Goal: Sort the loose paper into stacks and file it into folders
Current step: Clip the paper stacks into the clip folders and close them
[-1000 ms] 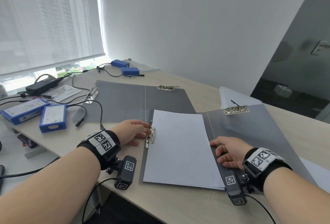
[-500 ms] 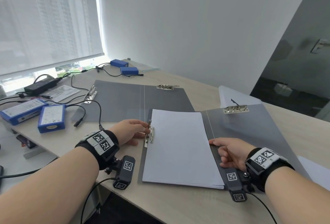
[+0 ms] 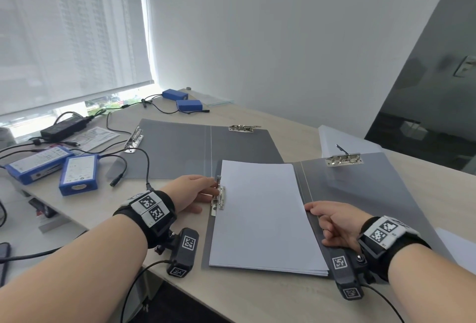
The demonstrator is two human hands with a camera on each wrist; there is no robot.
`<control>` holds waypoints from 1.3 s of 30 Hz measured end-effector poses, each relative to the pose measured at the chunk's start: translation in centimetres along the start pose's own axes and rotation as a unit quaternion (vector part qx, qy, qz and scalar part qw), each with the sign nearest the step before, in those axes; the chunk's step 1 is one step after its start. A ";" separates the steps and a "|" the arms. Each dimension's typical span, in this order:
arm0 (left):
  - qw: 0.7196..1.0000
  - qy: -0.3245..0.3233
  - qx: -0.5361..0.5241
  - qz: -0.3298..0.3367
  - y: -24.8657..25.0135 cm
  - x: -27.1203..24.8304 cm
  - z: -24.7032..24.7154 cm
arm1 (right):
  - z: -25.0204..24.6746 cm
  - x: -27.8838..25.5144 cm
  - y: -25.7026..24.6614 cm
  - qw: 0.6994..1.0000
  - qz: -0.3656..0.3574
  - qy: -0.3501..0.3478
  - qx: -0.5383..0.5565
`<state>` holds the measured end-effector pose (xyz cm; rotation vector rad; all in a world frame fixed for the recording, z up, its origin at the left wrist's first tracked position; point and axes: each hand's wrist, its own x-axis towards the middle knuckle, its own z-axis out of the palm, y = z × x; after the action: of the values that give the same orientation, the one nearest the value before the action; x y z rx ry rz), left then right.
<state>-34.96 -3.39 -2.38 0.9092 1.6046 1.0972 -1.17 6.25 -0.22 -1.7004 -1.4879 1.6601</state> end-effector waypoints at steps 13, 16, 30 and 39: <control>0.998 0.004 0.057 0.018 -0.2 -0.1 0.3 | 0.3 -0.5 -0.1 1.000 -0.001 0.005 -0.005; 0.996 0.002 0.089 0.023 -0.4 -0.2 -0.3 | 0.3 -0.6 -0.2 1.000 -0.002 0.006 -0.005; 0.928 -0.056 0.363 -0.057 2.1 -0.4 0.1 | 0.4 -0.5 -0.2 1.000 -0.003 0.008 -0.012; 0.883 -0.045 0.466 -0.035 2.6 -0.2 0.9 | 0.2 -0.3 0.0 1.000 -0.004 0.006 -0.008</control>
<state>-33.85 -2.50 0.04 1.4617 2.0803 0.1514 -1.26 5.90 -0.07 -1.7073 -1.5033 1.6354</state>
